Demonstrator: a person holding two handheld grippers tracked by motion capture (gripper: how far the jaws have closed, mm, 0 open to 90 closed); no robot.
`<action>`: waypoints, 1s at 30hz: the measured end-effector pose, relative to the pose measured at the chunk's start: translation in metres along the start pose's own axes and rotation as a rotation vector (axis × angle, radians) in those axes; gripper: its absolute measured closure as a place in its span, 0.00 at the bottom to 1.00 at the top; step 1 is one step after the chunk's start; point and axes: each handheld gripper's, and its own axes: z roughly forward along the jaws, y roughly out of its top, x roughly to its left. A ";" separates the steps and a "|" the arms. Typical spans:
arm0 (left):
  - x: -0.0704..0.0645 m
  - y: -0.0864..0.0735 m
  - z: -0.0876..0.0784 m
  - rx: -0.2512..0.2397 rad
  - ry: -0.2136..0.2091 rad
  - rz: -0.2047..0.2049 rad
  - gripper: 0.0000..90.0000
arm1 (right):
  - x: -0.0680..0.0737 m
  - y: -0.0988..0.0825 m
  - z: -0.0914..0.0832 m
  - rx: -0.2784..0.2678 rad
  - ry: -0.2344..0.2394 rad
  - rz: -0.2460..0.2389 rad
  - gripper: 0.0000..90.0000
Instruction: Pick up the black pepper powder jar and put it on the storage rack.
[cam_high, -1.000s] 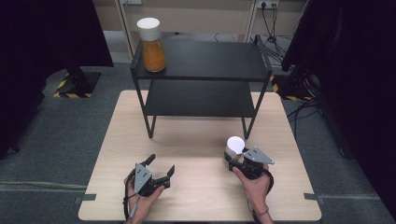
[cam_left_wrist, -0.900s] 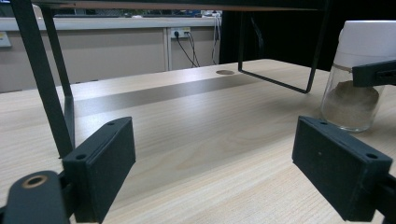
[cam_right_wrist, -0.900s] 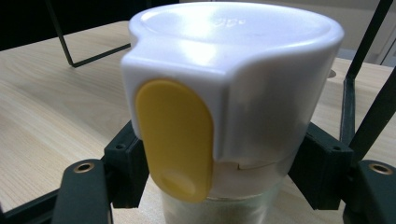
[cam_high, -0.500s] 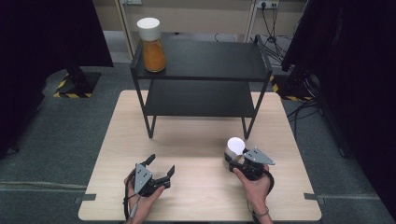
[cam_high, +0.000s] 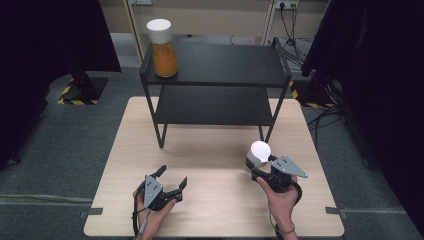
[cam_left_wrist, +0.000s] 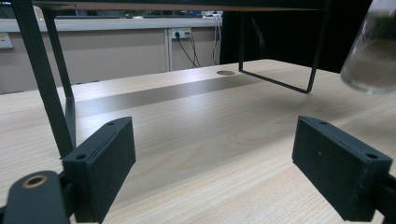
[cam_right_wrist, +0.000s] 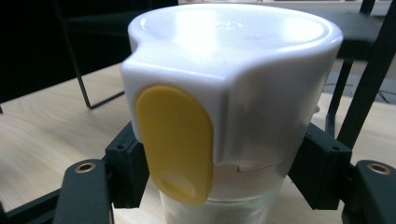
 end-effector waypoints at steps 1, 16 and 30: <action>0.000 0.000 0.000 0.000 0.000 0.000 0.14 | 0.000 0.002 -0.001 -0.007 -0.001 0.002 0.34; -0.001 0.000 0.000 -0.002 0.003 -0.001 0.14 | -0.001 0.034 -0.013 -0.083 -0.023 0.004 0.34; -0.001 -0.001 0.000 -0.003 0.006 -0.003 0.14 | -0.004 0.071 -0.019 -0.146 -0.041 -0.013 0.34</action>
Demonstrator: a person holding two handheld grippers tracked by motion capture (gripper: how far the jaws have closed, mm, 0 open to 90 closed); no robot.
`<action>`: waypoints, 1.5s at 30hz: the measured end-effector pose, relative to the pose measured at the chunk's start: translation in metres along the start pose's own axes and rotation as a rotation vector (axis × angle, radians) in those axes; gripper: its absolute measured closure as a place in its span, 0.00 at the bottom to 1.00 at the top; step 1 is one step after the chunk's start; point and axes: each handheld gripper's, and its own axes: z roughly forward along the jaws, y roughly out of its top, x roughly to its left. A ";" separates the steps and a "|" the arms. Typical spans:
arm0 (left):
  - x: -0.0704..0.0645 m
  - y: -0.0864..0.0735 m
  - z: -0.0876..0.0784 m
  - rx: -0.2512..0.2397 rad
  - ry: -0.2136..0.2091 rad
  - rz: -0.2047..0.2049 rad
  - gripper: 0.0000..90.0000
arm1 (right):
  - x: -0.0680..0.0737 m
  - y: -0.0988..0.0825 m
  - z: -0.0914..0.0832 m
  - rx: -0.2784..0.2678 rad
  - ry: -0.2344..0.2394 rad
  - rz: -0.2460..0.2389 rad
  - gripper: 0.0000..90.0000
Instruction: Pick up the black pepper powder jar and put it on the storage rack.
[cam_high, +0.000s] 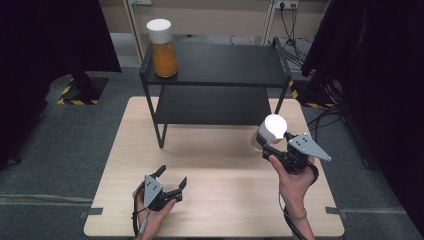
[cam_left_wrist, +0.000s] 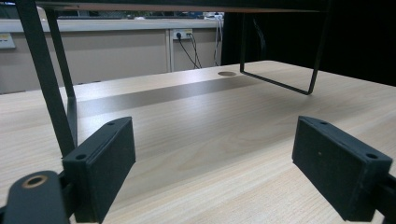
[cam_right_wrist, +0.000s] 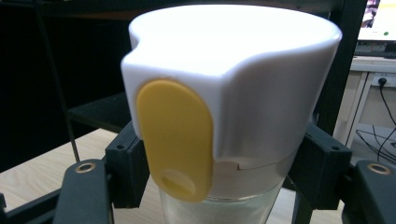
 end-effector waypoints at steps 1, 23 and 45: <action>0.000 0.000 0.000 0.000 0.001 -0.001 0.14 | 0.000 0.003 0.000 0.000 0.000 -0.003 0.34; -0.001 0.000 0.000 -0.002 0.002 0.002 0.14 | 0.000 0.048 0.007 -0.051 -0.016 -0.012 0.34; -0.002 -0.001 -0.001 -0.003 0.008 0.001 0.14 | 0.003 0.093 0.014 -0.087 -0.026 -0.009 0.34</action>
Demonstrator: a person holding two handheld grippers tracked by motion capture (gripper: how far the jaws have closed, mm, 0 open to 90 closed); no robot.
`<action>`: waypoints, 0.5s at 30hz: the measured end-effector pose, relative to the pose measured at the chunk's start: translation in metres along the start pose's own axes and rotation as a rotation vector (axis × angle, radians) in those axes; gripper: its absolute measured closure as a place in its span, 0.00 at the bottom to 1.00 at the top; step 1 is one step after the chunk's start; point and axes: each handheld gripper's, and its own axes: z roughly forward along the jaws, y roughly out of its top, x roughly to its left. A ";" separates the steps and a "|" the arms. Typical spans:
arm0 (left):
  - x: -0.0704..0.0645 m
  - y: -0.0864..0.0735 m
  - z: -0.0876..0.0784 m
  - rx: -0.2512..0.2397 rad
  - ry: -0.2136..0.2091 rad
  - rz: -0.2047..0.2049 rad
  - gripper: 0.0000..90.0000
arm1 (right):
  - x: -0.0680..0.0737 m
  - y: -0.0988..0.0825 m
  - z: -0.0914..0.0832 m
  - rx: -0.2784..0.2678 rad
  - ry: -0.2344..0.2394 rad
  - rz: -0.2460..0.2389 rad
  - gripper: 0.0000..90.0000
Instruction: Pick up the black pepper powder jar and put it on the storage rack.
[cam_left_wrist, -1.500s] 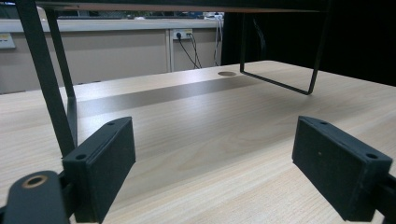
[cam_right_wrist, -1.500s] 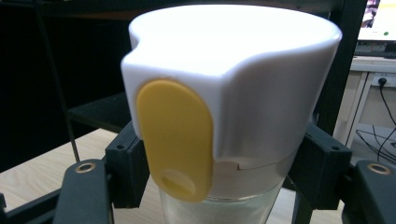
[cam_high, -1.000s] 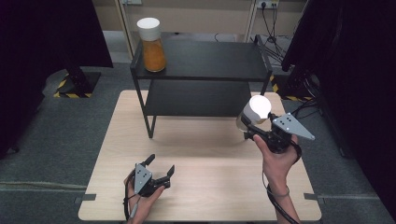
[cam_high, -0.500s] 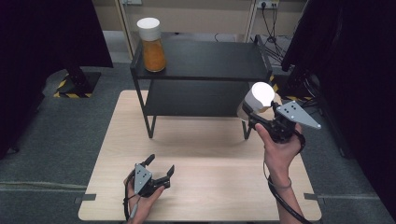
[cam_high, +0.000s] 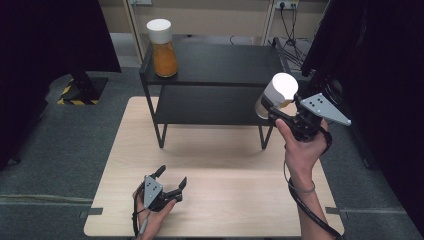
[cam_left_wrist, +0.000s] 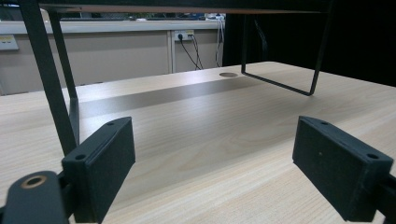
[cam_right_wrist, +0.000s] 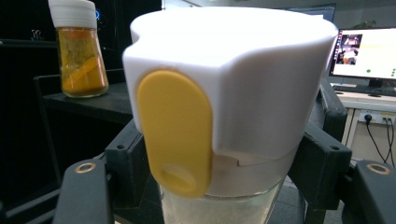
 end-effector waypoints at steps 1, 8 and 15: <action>0.000 0.000 0.000 0.000 0.000 -0.001 0.14 | 0.000 0.002 0.001 -0.001 -0.001 0.001 0.34; 0.000 0.000 0.000 -0.001 -0.001 0.000 0.14 | 0.001 0.016 0.007 -0.008 -0.008 -0.004 0.34; 0.000 0.000 0.000 -0.002 0.000 0.002 0.14 | 0.000 0.030 0.015 -0.014 -0.021 -0.009 0.34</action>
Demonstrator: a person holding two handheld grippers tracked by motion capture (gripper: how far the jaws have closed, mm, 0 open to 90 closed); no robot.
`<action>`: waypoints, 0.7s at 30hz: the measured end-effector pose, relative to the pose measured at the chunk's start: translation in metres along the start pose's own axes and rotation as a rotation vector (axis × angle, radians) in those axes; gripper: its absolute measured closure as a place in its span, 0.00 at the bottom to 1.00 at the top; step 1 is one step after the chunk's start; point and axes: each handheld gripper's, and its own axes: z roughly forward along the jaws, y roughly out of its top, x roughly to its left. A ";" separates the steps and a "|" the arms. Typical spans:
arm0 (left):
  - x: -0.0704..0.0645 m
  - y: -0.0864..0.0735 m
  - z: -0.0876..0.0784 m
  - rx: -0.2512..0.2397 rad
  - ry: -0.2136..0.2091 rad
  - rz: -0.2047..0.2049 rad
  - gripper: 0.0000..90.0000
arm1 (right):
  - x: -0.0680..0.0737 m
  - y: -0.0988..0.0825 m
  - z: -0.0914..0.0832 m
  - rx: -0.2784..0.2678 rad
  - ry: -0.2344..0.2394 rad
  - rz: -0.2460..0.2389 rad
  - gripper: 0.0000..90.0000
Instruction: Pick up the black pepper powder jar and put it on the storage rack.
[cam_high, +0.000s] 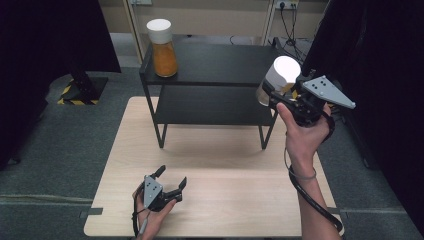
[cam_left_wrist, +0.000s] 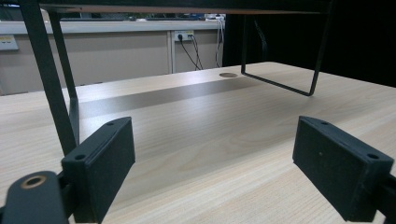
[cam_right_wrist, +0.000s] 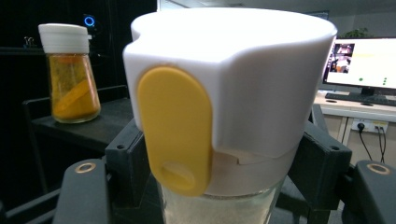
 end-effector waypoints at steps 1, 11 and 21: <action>0.000 0.000 0.000 0.000 0.000 0.000 0.14 | 0.000 0.002 0.002 -0.002 -0.003 0.001 0.34; 0.000 0.000 0.000 0.000 -0.001 0.001 0.14 | -0.005 0.023 0.022 0.003 -0.026 0.012 0.34; 0.000 0.000 0.000 -0.002 -0.001 0.004 0.14 | -0.009 0.040 0.051 0.029 -0.066 0.032 0.34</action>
